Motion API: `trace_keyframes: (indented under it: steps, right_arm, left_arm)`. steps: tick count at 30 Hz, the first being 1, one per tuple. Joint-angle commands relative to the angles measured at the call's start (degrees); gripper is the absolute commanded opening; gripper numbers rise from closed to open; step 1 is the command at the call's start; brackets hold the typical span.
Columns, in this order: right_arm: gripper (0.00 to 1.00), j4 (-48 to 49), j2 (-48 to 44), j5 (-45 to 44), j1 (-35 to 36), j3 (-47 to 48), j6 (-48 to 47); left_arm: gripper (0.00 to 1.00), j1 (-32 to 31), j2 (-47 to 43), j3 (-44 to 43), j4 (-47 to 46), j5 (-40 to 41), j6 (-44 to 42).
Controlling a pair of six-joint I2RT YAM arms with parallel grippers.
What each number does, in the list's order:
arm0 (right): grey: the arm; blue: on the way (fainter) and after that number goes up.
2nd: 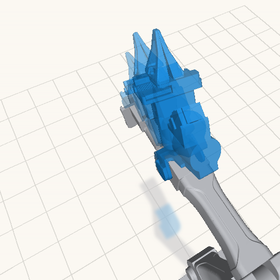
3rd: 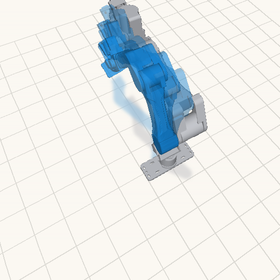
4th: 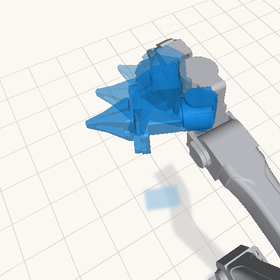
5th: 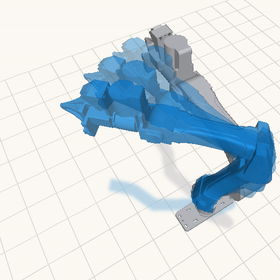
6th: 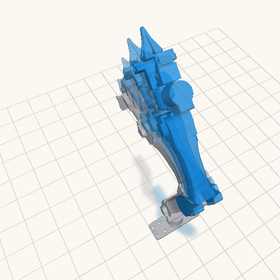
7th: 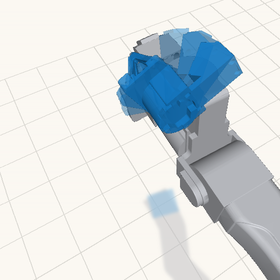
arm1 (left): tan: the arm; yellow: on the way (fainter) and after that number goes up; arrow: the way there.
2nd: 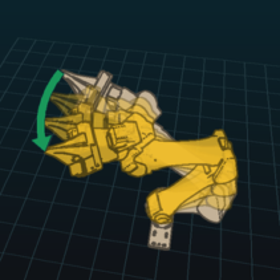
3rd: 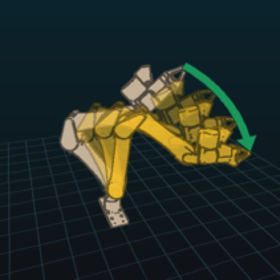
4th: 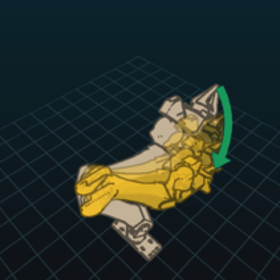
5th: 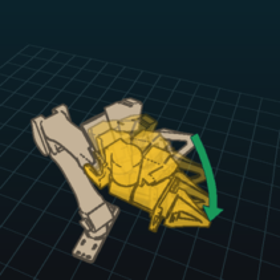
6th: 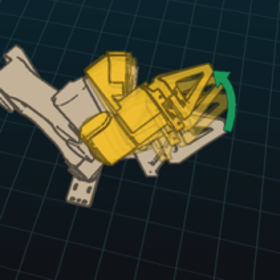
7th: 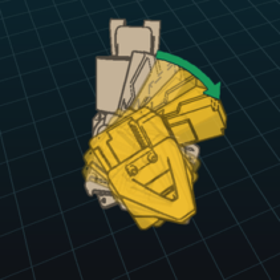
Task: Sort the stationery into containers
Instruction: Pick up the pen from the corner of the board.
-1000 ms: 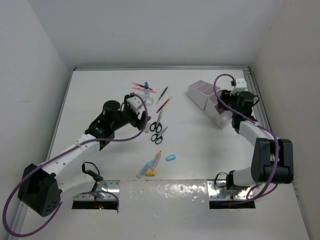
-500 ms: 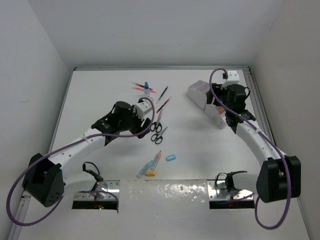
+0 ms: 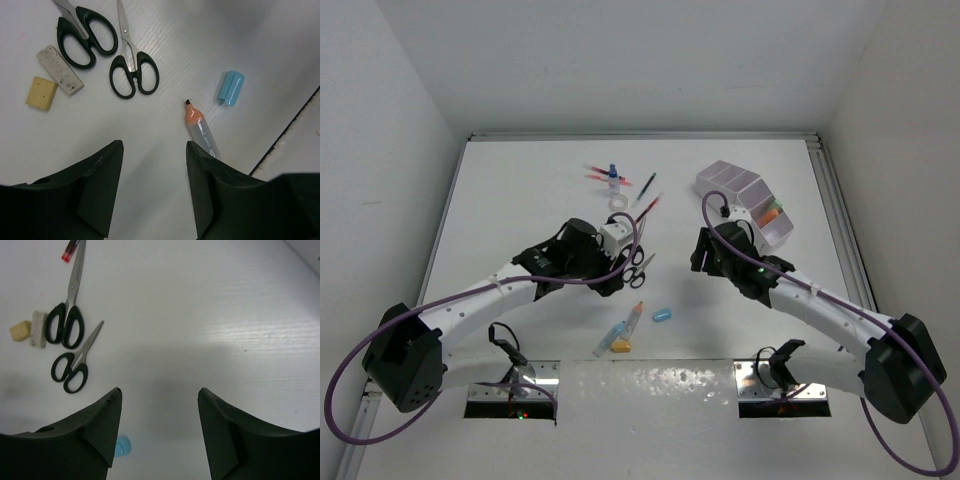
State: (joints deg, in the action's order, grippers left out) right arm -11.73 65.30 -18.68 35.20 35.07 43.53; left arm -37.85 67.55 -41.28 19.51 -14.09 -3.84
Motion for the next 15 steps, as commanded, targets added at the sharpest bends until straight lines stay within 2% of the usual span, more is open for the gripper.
trace_keyframes:
  steps: [1,6,8,10,15]
  right_arm:
    - [0.61,-5.3,-2.5,-6.4,3.6,1.2,8.9]
    - [0.61,-8.7,-7.4,-8.7,6.0,-3.3,16.8]
    - [0.62,-9.1,-9.7,-10.9,7.1,-4.6,17.6]
    - [0.62,-10.6,-12.0,-10.8,7.6,-4.9,18.3]
    - [0.61,-14.9,-12.5,-13.5,14.7,-6.8,26.2]
  left_arm:
    - [0.51,-0.8,-1.5,-0.7,-0.8,-0.7,-0.6]
    - [0.53,-3.4,0.3,0.8,-1.9,0.4,3.2]
    - [0.53,-5.2,0.9,1.8,-2.9,2.5,9.5]
    - [0.53,-6.7,1.9,2.9,-3.4,2.4,11.3]
    - [0.53,-11.6,4.6,6.1,-5.7,9.4,14.2]
